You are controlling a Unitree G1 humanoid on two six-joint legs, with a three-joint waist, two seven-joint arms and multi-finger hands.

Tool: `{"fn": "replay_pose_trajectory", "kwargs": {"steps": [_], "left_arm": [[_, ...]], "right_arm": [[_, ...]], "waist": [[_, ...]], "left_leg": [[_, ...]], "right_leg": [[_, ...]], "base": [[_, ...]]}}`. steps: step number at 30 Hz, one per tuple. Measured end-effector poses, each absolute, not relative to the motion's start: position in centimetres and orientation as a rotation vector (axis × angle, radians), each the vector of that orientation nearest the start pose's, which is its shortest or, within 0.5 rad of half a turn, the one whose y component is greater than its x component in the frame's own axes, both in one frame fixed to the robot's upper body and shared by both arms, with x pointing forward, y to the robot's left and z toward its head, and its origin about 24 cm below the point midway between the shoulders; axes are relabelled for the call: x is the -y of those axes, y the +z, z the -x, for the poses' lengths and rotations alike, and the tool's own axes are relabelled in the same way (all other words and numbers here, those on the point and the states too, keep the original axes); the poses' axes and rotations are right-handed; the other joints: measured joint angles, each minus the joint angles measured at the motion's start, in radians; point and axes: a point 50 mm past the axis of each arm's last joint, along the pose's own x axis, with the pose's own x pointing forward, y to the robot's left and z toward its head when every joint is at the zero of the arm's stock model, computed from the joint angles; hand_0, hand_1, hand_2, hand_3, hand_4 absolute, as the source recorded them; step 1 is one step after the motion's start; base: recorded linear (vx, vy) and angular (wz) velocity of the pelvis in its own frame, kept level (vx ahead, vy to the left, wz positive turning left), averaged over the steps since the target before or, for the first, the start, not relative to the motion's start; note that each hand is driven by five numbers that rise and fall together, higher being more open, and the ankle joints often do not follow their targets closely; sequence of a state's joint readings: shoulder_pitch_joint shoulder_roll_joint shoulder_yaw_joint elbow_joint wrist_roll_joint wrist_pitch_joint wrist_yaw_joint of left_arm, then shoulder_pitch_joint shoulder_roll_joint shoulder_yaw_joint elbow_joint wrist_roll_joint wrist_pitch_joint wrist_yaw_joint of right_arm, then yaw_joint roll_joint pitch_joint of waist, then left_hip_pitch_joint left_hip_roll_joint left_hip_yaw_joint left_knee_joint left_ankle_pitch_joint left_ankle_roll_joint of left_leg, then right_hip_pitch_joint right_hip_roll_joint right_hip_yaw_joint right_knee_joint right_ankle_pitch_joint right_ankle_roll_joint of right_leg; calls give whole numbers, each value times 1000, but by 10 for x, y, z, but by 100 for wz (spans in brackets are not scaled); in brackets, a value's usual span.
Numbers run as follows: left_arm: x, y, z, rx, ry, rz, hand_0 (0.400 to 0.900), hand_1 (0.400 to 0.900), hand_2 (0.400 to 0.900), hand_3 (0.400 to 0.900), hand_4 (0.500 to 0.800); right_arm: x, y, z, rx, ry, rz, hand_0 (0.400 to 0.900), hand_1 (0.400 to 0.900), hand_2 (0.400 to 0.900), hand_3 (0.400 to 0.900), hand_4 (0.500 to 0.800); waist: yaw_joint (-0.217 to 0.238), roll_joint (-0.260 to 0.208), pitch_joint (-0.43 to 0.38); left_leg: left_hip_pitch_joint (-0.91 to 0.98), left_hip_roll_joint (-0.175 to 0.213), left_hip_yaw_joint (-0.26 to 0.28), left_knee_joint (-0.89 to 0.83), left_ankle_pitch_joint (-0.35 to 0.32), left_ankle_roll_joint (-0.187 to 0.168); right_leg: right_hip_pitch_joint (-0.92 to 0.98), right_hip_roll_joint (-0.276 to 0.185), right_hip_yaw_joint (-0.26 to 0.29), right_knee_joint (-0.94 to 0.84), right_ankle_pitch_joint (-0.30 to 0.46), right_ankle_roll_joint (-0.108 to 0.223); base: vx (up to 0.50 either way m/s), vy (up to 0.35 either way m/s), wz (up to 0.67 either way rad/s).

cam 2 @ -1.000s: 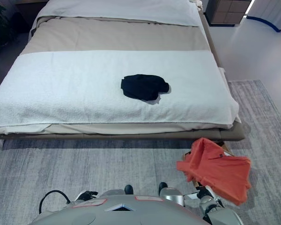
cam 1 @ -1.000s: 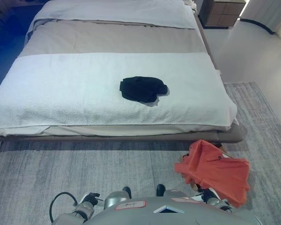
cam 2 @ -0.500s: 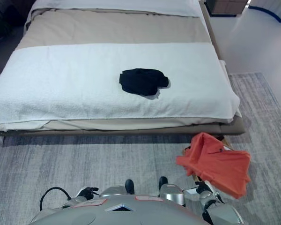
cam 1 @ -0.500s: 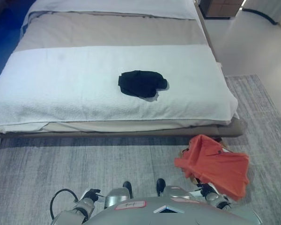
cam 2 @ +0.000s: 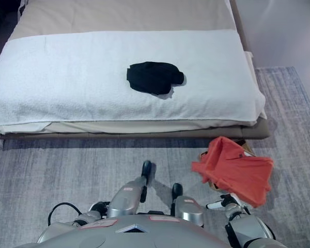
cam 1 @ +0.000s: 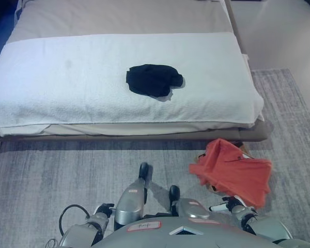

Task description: Put the clothes on the bed into the basket.

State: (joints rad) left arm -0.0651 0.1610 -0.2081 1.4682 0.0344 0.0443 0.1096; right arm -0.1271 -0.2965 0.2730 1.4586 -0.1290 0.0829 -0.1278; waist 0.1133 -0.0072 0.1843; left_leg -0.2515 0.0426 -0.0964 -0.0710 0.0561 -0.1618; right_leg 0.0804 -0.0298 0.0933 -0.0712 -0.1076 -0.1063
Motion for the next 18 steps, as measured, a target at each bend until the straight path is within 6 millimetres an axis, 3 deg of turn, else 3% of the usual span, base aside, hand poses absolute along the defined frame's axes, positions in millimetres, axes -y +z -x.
{"fn": "replay_pose_trajectory", "kwargs": {"steps": [2,3,4,5,6,7,8,9,10,11,12,13,14,15,16,18], "left_arm": [[-208,-176,-47,-1478,19,-372,900,900,900,900,800],[-200,-178,-33,-1512,22,-338,900,900,900,900,800],[-199,-179,-29,-1517,29,-328,900,900,900,900,800],[-218,-175,-36,-1475,69,-369,900,900,900,900,800],[-235,-171,-39,-1452,101,-403,900,900,900,900,800],[-249,-168,-38,-1453,125,-431,900,900,900,900,800],[-261,-164,-40,-1451,149,-456,900,900,900,900,800],[-257,-165,-38,-1461,148,-449,900,900,900,900,800],[-252,-168,-31,-1492,143,-431,900,900,900,900,800],[-242,-170,-22,-1535,142,-396,900,900,900,900,800],[-241,-171,-18,-1558,148,-386,900,900,900,900,800],[-244,-170,-18,-1558,156,-388,900,900,900,900,800],[-246,-169,-24,-1532,157,-394,900,900,900,900,800],[-251,-168,-33,-1499,159,-407,900,900,900,900,800],[-255,-165,-46,-1461,165,-420,900,900,900,900,800],[-253,-164,-60,-1419,141,-435,900,900,900,900,800]], "right_arm": [[270,-155,-84,-1395,-6,698,900,900,900,900,800],[274,-154,-81,-1401,4,723,900,900,900,900,800],[274,-155,-79,-1412,0,723,900,900,900,900,800],[253,-160,-84,-1392,43,685,900,900,900,900,800],[234,-166,-80,-1402,84,646,900,900,900,900,800],[220,-170,-73,-1414,114,616,900,900,900,900,800],[210,-172,-70,-1413,133,595,900,900,900,900,800],[212,-172,-69,-1416,128,601,900,900,900,900,800],[215,-172,-68,-1417,126,609,900,900,900,900,800],[223,-169,-73,-1404,112,626,900,900,900,900,800],[224,-168,-79,-1390,101,624,900,900,900,900,800],[221,-170,-73,-1402,105,607,900,900,900,900,800],[219,-171,-68,-1406,111,595,900,900,900,900,800],[216,-172,-66,-1421,118,589,900,900,900,900,800],[214,-171,-73,-1405,122,584,900,900,900,900,800],[217,-167,-93,-1330,105,599,900,900,900,900,800]], "waist": [[25,23,-14],[43,71,-43],[54,120,-65],[83,45,-51],[93,-18,-56],[80,-65,-67],[85,-113,-94],[89,-104,-109],[81,-92,-124],[96,-61,-153],[95,-71,-135],[78,-91,-135],[86,-105,-147],[88,-113,-154],[97,-134,-155],[64,-90,-135]], "left_leg": [[-14,38,6,79,-13,-10],[-26,81,3,116,-89,-16],[-16,133,-5,123,-54,-41],[-14,102,36,155,-48,-62],[-19,71,58,184,-48,-56],[-31,42,82,236,-39,-25],[-62,15,107,294,-37,-12],[-91,22,107,354,-36,13],[-114,21,102,415,-42,56],[-102,37,85,406,-85,92],[-80,28,119,390,-108,98],[-55,-1,127,357,-82,128],[-39,-25,135,342,-97,164],[-36,-44,142,336,-93,183],[-40,-60,165,328,-94,192],[13,-66,132,257,-66,210]], "right_leg": [[22,-8,55,-22,-11,17],[26,34,60,26,-18,48],[-42,78,50,210,-59,105],[-127,52,53,429,-152,153],[-194,27,65,596,-216,167],[-199,-4,69,634,-246,153],[-172,-46,102,559,-327,138],[-138,-50,96,498,-338,99],[-100,-69,94,397,-331,76],[-74,-67,85,358,-332,79],[-85,-98,85,431,-331,152],[-76,-133,78,529,-323,205],[-59,-138,70,589,-289,232],[-47,-147,63,625,-195,266],[-58,-166,51,627,-78,252],[-50,-142,31,638,36,303]], "base": [[429,121,-51],[518,188,-64],[586,233,-64],[655,283,-51],[655,301,-48],[664,359,-35],[605,371,-18],[613,381,5],[552,312,1],[509,262,-3],[478,246,-2],[493,286,-1],[468,303,0],[472,325,8],[440,310,30],[476,306,44]]}}
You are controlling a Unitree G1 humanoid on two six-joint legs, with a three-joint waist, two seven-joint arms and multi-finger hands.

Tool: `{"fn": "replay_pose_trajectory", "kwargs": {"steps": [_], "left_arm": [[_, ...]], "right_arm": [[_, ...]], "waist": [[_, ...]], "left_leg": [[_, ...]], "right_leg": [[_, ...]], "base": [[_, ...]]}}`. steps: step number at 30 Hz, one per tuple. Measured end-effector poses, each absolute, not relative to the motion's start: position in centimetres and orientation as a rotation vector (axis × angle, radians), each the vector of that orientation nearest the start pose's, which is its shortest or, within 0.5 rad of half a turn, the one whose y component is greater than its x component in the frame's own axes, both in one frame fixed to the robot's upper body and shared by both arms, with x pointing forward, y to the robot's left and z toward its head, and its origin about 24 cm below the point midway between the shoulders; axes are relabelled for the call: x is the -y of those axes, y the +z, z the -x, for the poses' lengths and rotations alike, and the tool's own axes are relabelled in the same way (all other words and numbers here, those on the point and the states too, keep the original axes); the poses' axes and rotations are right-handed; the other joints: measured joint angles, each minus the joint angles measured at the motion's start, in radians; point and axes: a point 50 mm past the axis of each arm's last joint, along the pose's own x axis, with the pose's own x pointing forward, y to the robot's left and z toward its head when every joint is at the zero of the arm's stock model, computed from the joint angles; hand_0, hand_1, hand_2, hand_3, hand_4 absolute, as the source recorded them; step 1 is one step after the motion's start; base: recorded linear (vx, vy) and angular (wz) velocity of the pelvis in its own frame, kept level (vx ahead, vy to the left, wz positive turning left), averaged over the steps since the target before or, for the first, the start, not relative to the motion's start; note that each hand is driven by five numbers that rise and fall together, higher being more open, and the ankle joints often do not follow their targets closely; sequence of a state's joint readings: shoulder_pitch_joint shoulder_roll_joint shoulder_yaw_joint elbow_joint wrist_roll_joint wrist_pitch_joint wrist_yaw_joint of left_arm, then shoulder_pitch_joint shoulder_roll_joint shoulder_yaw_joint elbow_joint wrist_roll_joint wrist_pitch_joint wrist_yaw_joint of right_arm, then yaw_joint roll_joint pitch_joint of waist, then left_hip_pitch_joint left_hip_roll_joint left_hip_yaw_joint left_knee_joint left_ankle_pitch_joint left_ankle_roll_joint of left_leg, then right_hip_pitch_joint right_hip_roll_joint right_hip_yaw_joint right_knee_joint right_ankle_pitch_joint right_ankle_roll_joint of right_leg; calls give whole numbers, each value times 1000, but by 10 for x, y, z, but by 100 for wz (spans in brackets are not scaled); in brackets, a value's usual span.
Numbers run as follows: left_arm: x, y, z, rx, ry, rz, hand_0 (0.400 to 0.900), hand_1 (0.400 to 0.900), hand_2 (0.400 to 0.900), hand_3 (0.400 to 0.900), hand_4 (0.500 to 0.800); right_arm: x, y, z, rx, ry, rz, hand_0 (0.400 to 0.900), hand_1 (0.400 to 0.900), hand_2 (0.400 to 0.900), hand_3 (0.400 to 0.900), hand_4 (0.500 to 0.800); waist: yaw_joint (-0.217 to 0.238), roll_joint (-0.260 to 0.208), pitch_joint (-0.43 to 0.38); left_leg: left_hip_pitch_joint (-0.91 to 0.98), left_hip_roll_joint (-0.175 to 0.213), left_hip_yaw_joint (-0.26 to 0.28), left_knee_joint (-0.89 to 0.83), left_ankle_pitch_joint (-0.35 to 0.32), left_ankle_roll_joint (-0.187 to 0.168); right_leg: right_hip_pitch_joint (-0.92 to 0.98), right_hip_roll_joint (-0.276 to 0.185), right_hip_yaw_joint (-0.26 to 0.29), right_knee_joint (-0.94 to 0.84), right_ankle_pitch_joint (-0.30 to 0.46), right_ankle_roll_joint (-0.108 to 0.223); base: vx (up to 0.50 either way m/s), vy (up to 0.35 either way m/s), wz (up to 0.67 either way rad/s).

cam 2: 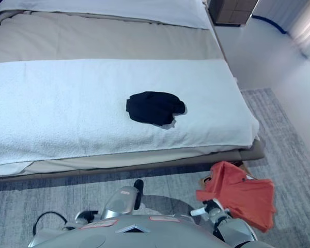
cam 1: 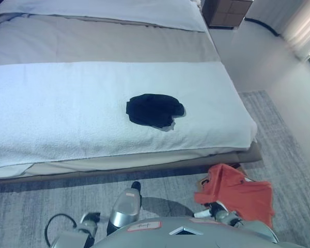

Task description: Put the clothes on the bed into the basket.

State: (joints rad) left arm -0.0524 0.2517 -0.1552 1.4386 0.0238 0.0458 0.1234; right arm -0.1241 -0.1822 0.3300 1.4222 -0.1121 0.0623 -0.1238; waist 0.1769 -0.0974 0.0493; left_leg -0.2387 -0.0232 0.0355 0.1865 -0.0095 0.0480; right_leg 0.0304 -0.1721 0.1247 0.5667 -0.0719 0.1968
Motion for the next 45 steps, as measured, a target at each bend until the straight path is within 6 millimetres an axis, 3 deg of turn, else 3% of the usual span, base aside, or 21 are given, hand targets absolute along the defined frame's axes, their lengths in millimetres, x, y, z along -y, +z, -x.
{"fn": "replay_pose_trajectory", "kwargs": {"steps": [1,2,3,4,5,7,9,11,13,15,17,20,24,27,33,39,45], "left_arm": [[-253,-164,-63,-1408,130,-447,900,900,900,900,800],[-256,-162,-70,-1385,122,-469,900,900,900,900,800],[-259,-160,-74,-1376,127,-485,900,900,900,900,800],[-258,-160,-77,-1365,119,-497,900,900,900,900,800],[-258,-160,-77,-1366,117,-507,900,900,900,900,800],[-256,-160,-82,-1351,117,-508,900,900,900,900,800],[-254,-159,-89,-1330,115,-506,900,900,900,900,800],[-252,-159,-89,-1321,108,-506,900,900,900,900,800],[-248,-161,-87,-1326,100,-497,900,900,900,900,800],[-241,-165,-76,-1353,90,-482,900,900,900,900,800],[-235,-168,-64,-1386,83,-467,900,900,900,900,800],[-233,-168,-70,-1368,98,-468,900,900,900,900,800],[-230,-165,-86,-1321,113,-471,900,900,900,900,800],[-230,-161,-105,-1269,140,-472,900,900,900,900,800],[-233,-147,-147,-1142,167,-484,900,900,900,900,800],[-233,-144,-156,-1116,183,-459,900,900,900,900,800],[-231,-138,-169,-1071,156,-489,900,900,900,900,800]], "right_arm": [[217,-167,-94,-1322,105,604,900,900,900,900,800],[215,-166,-98,-1300,121,614,900,900,900,900,800],[213,-165,-104,-1272,130,619,900,900,900,900,800],[211,-164,-110,-1248,141,630,900,900,900,900,800],[211,-161,-119,-1213,158,664,900,900,900,900,800],[211,-158,-127,-1173,162,688,900,900,900,900,800],[209,-153,-142,-1111,184,734,900,900,900,900,800],[207,-151,-149,-1083,241,825,900,900,900,900,800],[212,-144,-164,-1042,272,938,900,900,900,900,800],[221,-125,-200,-939,245,1030,900,900,900,900,800],[230,-99,-238,-811,206,1141,900,900,900,900,800],[232,-54,-291,-631,155,1273,900,900,900,900,800],[203,-2,-345,-436,111,1343,900,900,900,900,800],[176,29,-371,-331,106,1359,900,900,900,900,800],[157,84,-400,-188,37,1345,900,900,900,900,800],[158,100,-407,-177,-9,1321,900,900,900,900,800],[173,125,-415,-158,-98,1342,900,900,900,900,800]], "waist": [[-16,18,8],[-45,38,20],[-55,47,28],[-68,61,38],[-81,81,48],[-117,91,63],[-143,80,76],[-132,53,82],[-114,53,85],[-109,63,92],[-105,76,96],[-89,79,97],[-81,93,109],[-37,101,135],[20,110,248],[80,124,298],[80,150,337]], "left_leg": [[51,9,-26,-66,26,20],[107,10,-52,-144,54,36],[149,21,-67,-201,71,63],[174,30,-77,-231,72,63],[184,41,-85,-240,75,66],[195,43,-98,-245,78,55],[201,31,-132,-256,77,54],[221,15,-159,-280,74,32],[216,33,-164,-272,43,-24],[163,42,-164,-215,41,-43],[131,59,-171,-203,46,-52],[71,65,-190,-201,45,-60],[6,68,-229,-203,78,-98],[-26,70,-251,-192,91,-117],[-81,63,-340,-177,127,-163],[-112,43,-406,-169,134,-174],[-163,17,-460,-150,143,-193]], "right_leg": [[-14,15,0,45,33,13],[-31,32,-24,90,-27,29],[-67,36,-91,84,-96,-10],[-112,43,-161,24,-124,-51],[-127,57,-222,-98,-131,-71],[-170,78,-231,-349,-101,-71],[-182,70,-217,-506,2,-51],[-173,52,-239,-492,35,-55],[-172,61,-250,-501,40,-55],[-170,66,-299,-540,48,-58],[-181,86,-304,-552,69,-74],[-240,93,-322,-550,76,-85],[-288,97,-352,-552,116,-108],[-318,98,-371,-532,119,-113],[-344,92,-449,-488,139,-131],[-343,74,-512,-476,126,-151],[-355,55,-563,-469,114,-135]], "base": [[443,228,34],[470,128,41],[425,39,46],[467,-28,62],[452,-60,68],[361,-70,56],[227,-74,17],[175,-73,38],[111,-50,35],[12,-32,22],[-88,-22,14],[-93,-40,17],[-85,-43,22],[-64,-17,25],[-34,-37,51],[12,-36,36],[-23,-19,32]]}}
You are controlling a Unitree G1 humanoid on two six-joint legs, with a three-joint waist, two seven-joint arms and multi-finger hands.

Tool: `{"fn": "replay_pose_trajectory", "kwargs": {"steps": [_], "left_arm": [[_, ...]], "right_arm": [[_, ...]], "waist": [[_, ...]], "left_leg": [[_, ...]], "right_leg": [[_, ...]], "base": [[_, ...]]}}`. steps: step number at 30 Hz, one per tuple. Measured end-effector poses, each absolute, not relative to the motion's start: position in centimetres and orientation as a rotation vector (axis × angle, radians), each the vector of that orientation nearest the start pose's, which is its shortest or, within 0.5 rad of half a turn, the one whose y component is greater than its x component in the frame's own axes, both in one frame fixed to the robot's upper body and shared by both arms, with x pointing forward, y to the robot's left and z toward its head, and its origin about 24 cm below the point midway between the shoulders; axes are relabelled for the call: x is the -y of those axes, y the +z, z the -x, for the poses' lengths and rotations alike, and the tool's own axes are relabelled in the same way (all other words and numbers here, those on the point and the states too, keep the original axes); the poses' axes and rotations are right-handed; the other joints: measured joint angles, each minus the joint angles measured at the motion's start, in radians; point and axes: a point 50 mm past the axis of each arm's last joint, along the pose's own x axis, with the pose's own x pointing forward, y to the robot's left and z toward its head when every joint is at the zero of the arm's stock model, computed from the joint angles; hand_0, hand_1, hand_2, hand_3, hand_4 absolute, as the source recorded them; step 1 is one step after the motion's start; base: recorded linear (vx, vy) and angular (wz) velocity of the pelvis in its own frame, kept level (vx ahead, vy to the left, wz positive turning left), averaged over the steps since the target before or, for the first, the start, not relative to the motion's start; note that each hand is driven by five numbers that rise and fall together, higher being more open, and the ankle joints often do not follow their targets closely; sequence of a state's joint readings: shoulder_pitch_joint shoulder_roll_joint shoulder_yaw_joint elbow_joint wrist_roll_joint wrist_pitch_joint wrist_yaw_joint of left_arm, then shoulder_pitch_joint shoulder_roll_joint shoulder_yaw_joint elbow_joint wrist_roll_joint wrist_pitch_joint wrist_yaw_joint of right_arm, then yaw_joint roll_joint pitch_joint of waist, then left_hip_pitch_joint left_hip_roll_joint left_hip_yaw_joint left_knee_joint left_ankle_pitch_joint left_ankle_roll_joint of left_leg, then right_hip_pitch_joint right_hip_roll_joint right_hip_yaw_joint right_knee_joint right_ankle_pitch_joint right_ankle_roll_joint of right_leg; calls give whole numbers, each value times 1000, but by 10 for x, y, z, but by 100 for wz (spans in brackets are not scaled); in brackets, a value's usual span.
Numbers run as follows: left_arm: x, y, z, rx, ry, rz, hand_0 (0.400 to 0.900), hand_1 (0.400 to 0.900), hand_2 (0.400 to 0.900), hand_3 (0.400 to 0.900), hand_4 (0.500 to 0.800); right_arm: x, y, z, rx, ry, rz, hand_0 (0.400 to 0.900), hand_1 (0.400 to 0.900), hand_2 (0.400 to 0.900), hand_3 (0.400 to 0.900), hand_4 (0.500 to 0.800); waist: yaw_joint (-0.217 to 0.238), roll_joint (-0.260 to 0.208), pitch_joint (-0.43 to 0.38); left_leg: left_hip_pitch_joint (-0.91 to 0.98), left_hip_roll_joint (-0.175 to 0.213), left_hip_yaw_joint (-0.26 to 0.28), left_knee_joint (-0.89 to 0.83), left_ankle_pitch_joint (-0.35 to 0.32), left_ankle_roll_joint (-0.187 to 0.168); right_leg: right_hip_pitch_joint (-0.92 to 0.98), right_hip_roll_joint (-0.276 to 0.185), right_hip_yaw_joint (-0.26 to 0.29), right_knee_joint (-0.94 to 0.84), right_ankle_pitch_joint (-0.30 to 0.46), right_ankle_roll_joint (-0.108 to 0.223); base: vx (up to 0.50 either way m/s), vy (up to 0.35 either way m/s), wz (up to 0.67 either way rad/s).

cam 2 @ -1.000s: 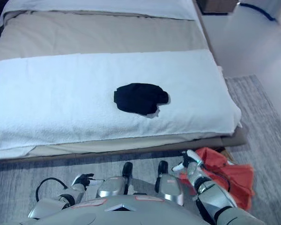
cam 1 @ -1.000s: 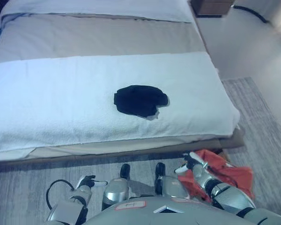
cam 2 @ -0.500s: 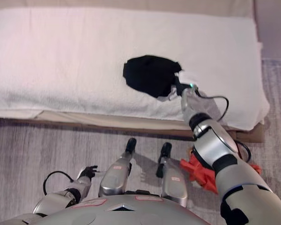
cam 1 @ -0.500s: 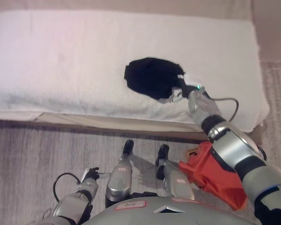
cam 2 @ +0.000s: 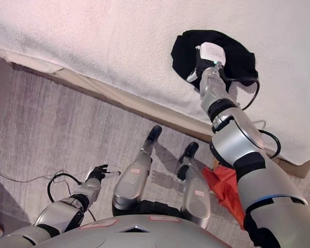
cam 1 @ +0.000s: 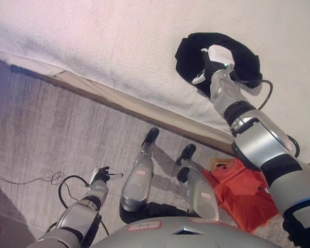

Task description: Put the clothes on the bed into the basket.

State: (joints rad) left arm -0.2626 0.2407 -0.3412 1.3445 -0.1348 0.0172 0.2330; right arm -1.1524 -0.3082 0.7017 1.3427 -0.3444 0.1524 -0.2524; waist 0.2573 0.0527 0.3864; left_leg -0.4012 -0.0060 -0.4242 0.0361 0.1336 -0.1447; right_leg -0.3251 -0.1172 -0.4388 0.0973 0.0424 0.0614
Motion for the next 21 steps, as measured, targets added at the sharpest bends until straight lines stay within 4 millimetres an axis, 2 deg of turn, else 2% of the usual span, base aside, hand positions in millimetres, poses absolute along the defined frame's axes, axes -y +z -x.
{"fn": "replay_pose_trajectory", "kwargs": {"steps": [4,5,9,12,15,16,17,21], "left_arm": [[-229,-133,-182,-1021,156,-472,900,900,900,900,800],[-229,-132,-184,-1015,172,-446,900,900,900,900,800],[-228,-132,-184,-1008,174,-433,900,900,900,900,800],[-210,-133,-185,-957,130,-406,900,900,900,900,800],[-198,-137,-179,-958,68,-408,900,900,900,900,800],[-197,-138,-178,-961,62,-396,900,900,900,900,800],[-195,-138,-178,-960,54,-400,900,900,900,900,800],[-196,-137,-180,-956,65,-390,900,900,900,900,800]], "right_arm": [[191,145,-418,-159,-174,1361,900,900,900,900,800],[196,154,-420,-153,-207,1377,900,900,900,900,800],[213,172,-420,-158,-281,1402,900,900,900,900,800],[239,183,-417,-188,-326,1478,900,900,900,900,800],[248,191,-416,-185,-339,1507,900,900,900,900,800],[248,193,-416,-182,-342,1506,684,684,684,684,671],[249,195,-416,-174,-340,1509,400,400,400,400,500],[253,205,-416,-146,-353,1482,400,400,400,400,500]], "waist": [[26,10,30],[26,20,45],[51,30,51],[67,49,61],[77,50,62],[76,51,62],[77,51,62],[73,51,62]], "left_leg": [[-47,-2,-18,3,3,-21],[-64,-4,-26,3,-7,-26],[-113,-15,-33,11,8,-14],[-129,-24,-43,19,11,-13],[-143,-28,-44,24,17,-5],[-148,-29,-44,24,19,-3],[-153,-30,-42,24,19,-2],[-161,-30,-34,21,22,2]], "right_leg": [[-58,-10,-10,45,-13,-2],[-92,-28,-19,102,-41,3],[-165,-51,-27,185,-73,-14],[-188,-69,-35,228,-92,-19],[-212,-77,-35,258,-103,-22],[-220,-81,-35,267,-106,-23],[-228,-87,-35,274,-107,-24],[-245,-87,-25,283,-108,-25]], "base": [[-2,-43,21],[61,-76,16],[-27,-5,15],[-11,3,2],[-18,21,-1],[-14,30,-9],[-13,26,-14],[-16,15,-12]]}}
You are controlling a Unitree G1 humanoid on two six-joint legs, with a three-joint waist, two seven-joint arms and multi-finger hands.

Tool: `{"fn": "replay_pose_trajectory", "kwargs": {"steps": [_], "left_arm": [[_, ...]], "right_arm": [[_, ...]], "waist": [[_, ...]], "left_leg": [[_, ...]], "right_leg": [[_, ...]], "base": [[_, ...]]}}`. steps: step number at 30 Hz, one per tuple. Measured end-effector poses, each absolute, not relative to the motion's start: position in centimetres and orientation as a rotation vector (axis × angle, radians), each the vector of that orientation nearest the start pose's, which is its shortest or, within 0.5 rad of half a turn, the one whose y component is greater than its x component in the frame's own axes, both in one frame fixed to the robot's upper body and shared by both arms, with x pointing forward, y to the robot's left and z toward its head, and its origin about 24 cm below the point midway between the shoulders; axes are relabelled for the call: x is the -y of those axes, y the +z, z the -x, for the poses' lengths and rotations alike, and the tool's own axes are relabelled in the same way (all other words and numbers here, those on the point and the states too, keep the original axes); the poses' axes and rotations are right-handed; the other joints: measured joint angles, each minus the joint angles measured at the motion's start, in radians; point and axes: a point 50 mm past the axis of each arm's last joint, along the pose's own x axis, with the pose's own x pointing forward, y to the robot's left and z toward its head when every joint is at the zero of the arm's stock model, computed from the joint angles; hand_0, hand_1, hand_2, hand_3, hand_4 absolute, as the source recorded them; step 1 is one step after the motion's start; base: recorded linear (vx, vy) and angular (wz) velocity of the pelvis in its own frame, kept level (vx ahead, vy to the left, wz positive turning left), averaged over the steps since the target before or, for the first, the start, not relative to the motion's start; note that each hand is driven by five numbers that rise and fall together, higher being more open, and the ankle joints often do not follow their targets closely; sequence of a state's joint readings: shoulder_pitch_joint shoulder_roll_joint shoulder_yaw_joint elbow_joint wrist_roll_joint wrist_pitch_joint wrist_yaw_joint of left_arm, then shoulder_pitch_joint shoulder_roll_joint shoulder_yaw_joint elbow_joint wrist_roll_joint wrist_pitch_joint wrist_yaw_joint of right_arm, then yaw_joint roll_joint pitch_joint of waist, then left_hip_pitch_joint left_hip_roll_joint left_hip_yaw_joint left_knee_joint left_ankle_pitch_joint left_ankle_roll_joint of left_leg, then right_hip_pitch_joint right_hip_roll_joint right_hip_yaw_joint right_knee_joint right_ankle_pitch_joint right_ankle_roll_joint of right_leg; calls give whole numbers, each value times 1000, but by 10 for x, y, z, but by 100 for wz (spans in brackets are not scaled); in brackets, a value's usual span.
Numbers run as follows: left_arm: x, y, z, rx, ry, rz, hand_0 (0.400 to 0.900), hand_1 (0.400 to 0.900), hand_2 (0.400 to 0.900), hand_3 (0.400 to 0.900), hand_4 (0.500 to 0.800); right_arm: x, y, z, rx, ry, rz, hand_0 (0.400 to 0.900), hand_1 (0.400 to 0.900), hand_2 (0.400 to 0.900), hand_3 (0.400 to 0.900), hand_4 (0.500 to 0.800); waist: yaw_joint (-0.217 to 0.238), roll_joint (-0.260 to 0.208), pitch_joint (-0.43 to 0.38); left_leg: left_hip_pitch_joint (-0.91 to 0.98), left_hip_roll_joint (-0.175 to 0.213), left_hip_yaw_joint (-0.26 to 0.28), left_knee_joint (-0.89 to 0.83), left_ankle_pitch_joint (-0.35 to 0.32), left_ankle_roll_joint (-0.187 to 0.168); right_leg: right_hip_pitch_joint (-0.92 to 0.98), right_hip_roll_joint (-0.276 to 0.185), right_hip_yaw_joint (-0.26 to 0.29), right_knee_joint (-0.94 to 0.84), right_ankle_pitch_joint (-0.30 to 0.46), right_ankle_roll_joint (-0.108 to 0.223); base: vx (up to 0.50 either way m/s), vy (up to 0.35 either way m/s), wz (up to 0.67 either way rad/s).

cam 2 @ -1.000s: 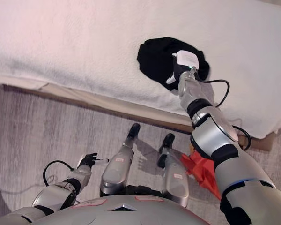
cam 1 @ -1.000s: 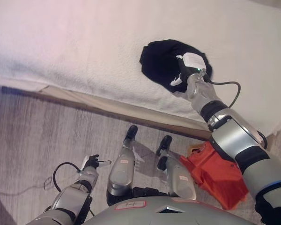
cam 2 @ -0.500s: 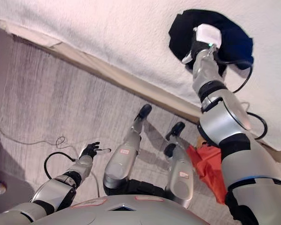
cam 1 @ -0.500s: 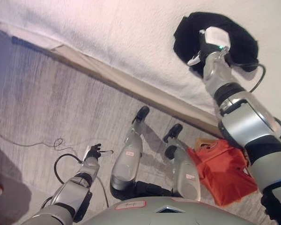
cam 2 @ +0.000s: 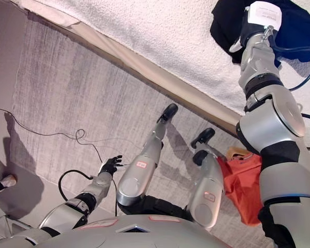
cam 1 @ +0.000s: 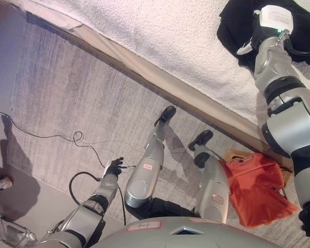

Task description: Put the clothes on the bed into the basket.

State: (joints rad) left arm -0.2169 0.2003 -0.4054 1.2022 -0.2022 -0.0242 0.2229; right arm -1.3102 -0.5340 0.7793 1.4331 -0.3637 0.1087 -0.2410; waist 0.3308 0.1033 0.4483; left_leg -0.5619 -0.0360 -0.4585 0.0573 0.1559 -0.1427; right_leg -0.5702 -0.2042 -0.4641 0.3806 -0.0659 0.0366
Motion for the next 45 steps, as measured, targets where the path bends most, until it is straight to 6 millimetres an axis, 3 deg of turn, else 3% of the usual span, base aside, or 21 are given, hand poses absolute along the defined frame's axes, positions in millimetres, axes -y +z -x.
{"fn": "replay_pose_trajectory", "kwargs": {"steps": [9,12,17,21,27,33,38,45], "left_arm": [[-196,-137,-180,-956,73,-378,900,900,900,900,800],[-196,-137,-180,-957,77,-372,900,900,900,900,800],[-198,-137,-180,-962,96,-351,900,900,900,900,800],[-202,-138,-178,-981,126,-336,900,900,900,900,800],[-221,-144,-159,-1061,216,-309,900,900,900,900,800],[-238,-152,-129,-1170,276,-323,900,900,900,900,800],[-239,-154,-120,-1201,268,-336,900,900,900,900,800],[-237,-159,-105,-1255,222,-361,900,900,900,900,800]], "right_arm": [[253,210,-417,-125,-353,1440,400,400,400,400,500],[245,207,-419,-116,-331,1434,400,400,400,400,500],[249,194,-416,-154,-313,1410,400,400,400,400,500],[248,186,-416,-165,-296,1381,400,400,400,400,500],[239,178,-417,-168,-262,1313,400,400,400,400,500],[244,144,-408,-249,-208,1281,400,400,400,400,500],[273,113,-390,-363,-208,1261,400,400,400,400,500],[313,81,-359,-503,-217,1256,400,400,400,400,500]], "waist": [[-12,-16,16],[-25,-34,27],[-28,-36,29],[-48,-39,30],[-126,-72,-7],[-209,-152,-113],[-279,-151,-211],[-361,-128,-282]], "left_leg": [[20,-1,29,0,25,7],[33,-1,41,0,25,7],[97,-4,69,-2,25,7],[158,-1,119,1,4,28],[272,2,249,-19,-35,69],[373,-7,415,-62,-60,109],[454,-7,491,-102,-77,126],[558,11,612,-139,-110,134]], "right_leg": [[9,0,29,-5,7,-2],[22,0,37,-11,7,-1],[85,2,57,-39,23,7],[144,11,102,-91,38,22],[251,40,237,-231,101,67],[322,44,376,-381,213,82],[363,51,440,-418,236,86],[394,93,551,-428,243,97]], "base": [[-5,17,-11],[-1,23,-13],[-37,85,-27],[56,74,-46],[83,94,-71],[71,63,-76],[77,36,-48],[71,22,-56]]}}
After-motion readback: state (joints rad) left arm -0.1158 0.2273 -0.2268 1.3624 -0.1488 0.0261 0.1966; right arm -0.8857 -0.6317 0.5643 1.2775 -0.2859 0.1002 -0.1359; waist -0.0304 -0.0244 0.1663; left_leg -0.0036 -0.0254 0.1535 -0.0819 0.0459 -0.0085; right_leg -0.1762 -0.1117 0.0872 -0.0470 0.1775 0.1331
